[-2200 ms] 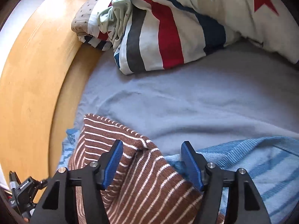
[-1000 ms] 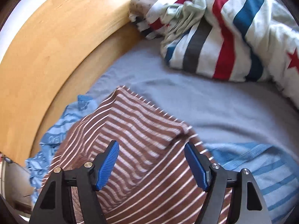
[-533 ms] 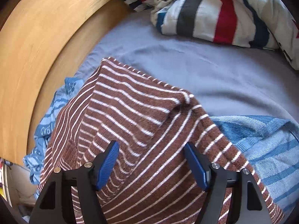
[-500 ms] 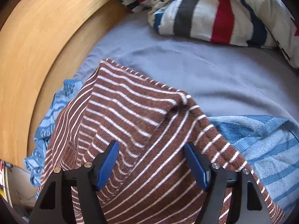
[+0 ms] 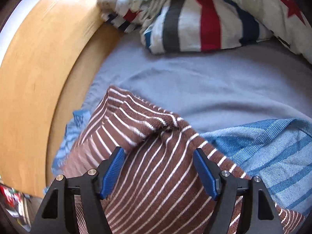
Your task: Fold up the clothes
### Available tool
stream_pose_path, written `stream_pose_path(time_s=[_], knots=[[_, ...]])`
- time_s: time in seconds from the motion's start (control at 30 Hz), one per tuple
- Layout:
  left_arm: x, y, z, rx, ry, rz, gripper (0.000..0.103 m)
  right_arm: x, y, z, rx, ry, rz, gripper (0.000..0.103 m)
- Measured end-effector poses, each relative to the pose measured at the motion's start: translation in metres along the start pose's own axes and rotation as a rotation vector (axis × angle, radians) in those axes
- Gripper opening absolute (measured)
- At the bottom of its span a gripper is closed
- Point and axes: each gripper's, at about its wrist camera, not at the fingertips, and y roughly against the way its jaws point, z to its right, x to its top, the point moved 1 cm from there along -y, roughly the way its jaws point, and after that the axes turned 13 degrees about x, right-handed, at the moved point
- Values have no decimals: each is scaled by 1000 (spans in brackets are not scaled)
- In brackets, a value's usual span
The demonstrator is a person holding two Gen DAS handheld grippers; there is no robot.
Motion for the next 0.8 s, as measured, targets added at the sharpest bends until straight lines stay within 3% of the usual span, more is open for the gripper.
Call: stream_pose_path(time_s=[0.03,0.1,0.23,0.3,0.33,0.37,0.43,0.5,0.53,0.57,0.63,0.7,0.8], knots=[[-3,-25,-15,19,48,-67,6,0,-2,-1,-10,10,-1,77],[-5,-35,-28,-38,113,-68,8,0,-6,-4,-30,29,-2,77],[1,-21,-19,6,99,-91,22,2,-15,-2,-61,26,-10,77],[-6,2,-21,0,135,-40,29,3,-14,1,-76,17,-9,75],[-12,17,-22,9,152,5,38,4,-12,4,-78,9,5,74],[-18,35,-20,51,159,63,59,6,-8,6,-80,0,21,74],[-26,58,-11,81,156,168,79,11,-1,11,-79,-15,57,74],[-24,67,24,-17,10,186,79,17,6,14,-55,-18,85,68],[-22,71,43,-70,-70,191,65,19,9,15,-34,-17,93,64],[-23,68,75,-109,-166,188,30,20,6,10,-3,4,78,50],[-27,58,147,-179,-367,176,6,20,-3,2,34,45,37,42],[-40,38,195,-204,-477,151,6,16,-18,-5,47,85,-15,32],[-61,7,263,-234,-627,110,6,5,-47,3,21,36,-107,26]])
